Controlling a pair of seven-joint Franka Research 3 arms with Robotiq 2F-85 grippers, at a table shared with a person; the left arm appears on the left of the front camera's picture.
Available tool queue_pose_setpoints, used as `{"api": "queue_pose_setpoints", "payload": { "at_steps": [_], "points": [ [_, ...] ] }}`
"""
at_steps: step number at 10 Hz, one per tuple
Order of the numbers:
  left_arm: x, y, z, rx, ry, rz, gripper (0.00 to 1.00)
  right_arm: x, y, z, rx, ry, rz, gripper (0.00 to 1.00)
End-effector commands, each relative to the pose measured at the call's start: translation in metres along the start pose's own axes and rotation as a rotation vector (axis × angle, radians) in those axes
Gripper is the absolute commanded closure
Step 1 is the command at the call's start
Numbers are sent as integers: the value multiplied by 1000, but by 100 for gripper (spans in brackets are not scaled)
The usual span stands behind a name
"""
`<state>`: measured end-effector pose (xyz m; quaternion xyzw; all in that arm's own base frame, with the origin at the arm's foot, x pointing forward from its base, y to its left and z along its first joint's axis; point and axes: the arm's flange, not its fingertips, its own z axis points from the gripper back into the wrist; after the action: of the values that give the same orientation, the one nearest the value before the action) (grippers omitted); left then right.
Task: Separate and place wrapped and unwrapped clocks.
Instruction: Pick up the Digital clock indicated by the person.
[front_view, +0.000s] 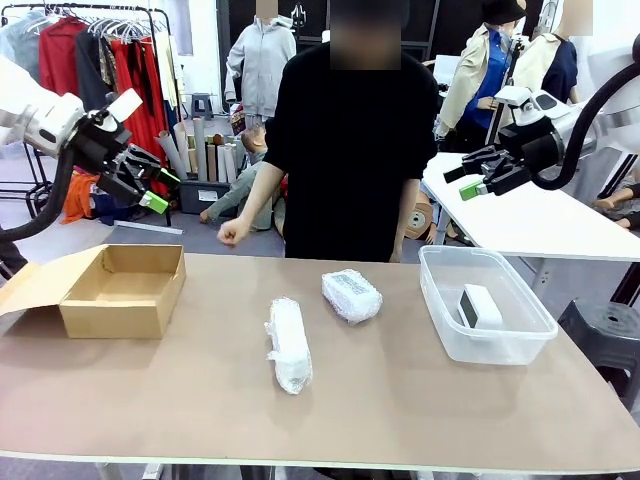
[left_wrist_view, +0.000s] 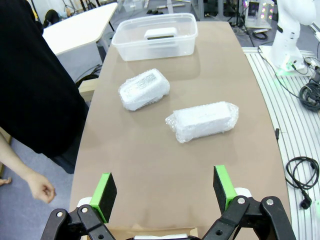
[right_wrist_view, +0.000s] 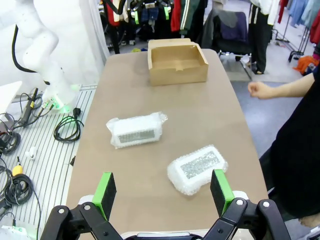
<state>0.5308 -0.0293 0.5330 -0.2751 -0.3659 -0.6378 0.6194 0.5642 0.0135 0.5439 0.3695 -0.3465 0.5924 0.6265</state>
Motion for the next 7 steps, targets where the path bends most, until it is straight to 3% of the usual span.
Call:
{"api": "queue_pose_setpoints", "payload": {
  "at_steps": [1, 7],
  "points": [
    [1, -2, 0, 2, 1, -1, 0, 0, 0, 1, -3, 3, 1, 0],
    [1, -2, 0, 2, 1, -1, 0, 0, 0, 1, -3, 3, 1, 0]
  ]
}}
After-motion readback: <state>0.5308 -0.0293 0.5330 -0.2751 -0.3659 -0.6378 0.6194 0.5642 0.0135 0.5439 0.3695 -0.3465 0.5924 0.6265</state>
